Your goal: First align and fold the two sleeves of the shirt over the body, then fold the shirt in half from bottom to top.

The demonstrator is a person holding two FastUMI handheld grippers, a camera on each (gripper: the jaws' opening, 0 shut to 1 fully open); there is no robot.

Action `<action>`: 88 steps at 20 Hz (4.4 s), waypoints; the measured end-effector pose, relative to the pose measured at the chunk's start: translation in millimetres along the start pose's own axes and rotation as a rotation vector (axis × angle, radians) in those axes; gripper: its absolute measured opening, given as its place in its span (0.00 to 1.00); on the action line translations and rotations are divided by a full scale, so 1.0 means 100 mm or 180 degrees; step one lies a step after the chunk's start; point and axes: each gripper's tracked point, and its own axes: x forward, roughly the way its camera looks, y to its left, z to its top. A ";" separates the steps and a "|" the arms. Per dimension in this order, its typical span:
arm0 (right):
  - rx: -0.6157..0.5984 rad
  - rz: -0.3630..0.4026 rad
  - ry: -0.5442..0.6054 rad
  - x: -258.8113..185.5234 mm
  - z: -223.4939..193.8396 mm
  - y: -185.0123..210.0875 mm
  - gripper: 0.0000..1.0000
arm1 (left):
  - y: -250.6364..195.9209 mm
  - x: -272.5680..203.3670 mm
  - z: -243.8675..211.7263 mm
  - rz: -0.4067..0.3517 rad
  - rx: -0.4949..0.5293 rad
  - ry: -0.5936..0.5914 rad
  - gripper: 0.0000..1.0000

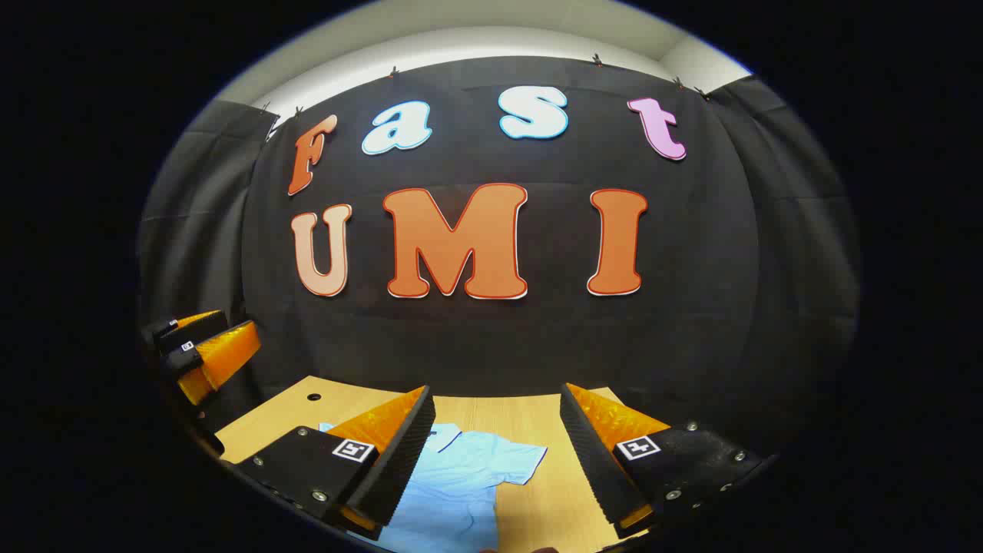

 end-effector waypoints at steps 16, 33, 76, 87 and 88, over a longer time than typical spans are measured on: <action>0.0006 -0.0124 0.0102 0.22 0.00 0.36 0.99 | 0.53 0.32 -0.12 -0.0047 -0.0105 0.0055 1.00; -0.0282 -0.0332 0.1024 1.18 -1.14 -0.12 0.99 | 0.84 0.46 -0.18 0.0137 -0.0098 0.0126 1.00; 0.0231 -0.0563 0.3770 2.13 -3.68 -0.54 0.55 | 0.88 0.17 -0.51 0.0945 0.0236 0.0663 1.00; 0.0499 -0.0510 0.3533 2.25 -3.59 -0.47 0.04 | 0.84 0.07 -0.55 0.0915 0.0200 0.0708 1.00; 0.0518 -0.0478 0.3478 2.28 -3.54 -0.45 0.04 | 0.84 0.06 -0.54 0.0926 0.0232 0.0700 1.00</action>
